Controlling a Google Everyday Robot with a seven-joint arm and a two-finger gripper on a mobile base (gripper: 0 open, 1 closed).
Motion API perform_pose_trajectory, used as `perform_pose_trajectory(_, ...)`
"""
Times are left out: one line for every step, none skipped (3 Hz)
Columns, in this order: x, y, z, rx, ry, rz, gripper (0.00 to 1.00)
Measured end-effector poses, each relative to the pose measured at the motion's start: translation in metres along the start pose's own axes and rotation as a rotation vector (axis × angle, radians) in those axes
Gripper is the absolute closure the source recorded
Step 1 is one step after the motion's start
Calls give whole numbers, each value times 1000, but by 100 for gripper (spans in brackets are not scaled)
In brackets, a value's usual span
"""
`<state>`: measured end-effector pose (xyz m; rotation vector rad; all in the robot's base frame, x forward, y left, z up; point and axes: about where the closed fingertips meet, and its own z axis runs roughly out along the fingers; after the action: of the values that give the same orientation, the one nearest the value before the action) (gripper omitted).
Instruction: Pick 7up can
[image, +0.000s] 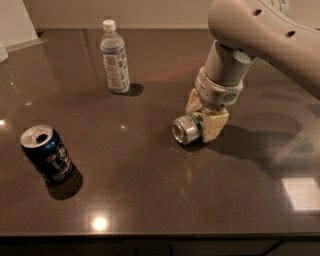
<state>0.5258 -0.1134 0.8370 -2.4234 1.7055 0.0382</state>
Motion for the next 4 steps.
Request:
perform_pose_trajectory(0, -2, -12, 14, 24, -2, 70)
perform_pose_trajectory(-4, -7, -36, 43, 24, -10, 95)
perform_pose_trajectory(-10, -14, -65, 76, 22, -19, 100)
perform_pose_trajectory(-13, -23, -91, 95, 18, -23, 100)
